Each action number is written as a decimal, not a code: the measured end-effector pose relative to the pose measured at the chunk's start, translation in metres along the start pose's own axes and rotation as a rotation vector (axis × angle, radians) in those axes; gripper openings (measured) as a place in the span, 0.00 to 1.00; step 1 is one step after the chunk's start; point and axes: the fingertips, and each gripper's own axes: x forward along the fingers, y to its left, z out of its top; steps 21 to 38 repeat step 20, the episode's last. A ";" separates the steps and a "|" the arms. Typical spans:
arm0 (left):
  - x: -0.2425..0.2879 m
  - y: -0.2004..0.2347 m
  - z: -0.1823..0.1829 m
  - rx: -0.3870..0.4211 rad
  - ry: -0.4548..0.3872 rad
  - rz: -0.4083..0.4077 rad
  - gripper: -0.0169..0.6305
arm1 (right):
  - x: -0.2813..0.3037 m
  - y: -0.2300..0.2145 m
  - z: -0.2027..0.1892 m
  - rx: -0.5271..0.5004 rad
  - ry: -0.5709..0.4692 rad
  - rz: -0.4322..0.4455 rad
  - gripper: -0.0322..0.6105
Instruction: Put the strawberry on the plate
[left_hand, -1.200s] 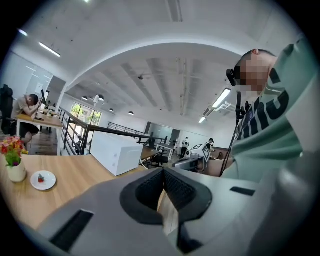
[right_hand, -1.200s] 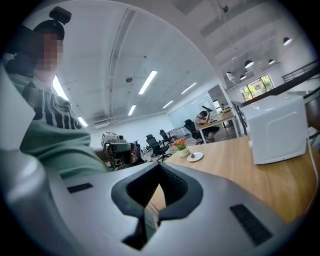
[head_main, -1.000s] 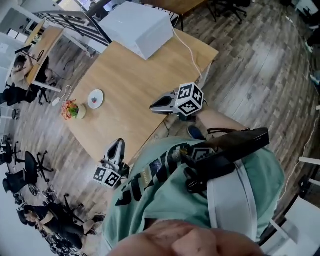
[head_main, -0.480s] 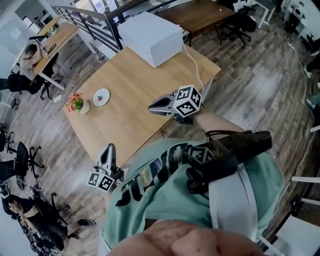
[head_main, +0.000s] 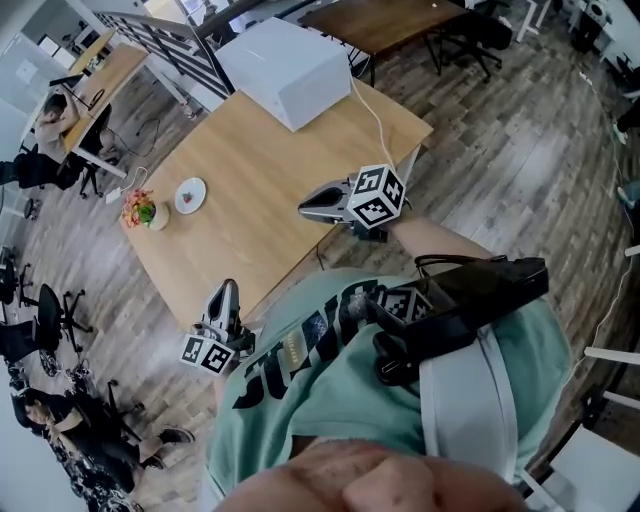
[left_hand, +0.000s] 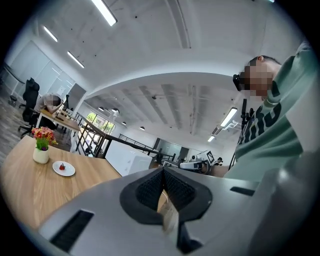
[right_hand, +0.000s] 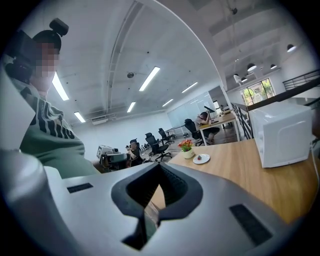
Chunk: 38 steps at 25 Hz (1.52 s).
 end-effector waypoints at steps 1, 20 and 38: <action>0.002 -0.001 -0.001 0.002 0.006 -0.003 0.03 | -0.002 -0.001 0.001 -0.002 -0.004 -0.002 0.06; -0.025 0.012 0.011 0.011 0.000 -0.007 0.03 | 0.013 0.017 0.006 -0.022 -0.030 -0.015 0.06; -0.025 0.012 0.011 0.011 0.000 -0.007 0.03 | 0.013 0.017 0.006 -0.022 -0.030 -0.015 0.06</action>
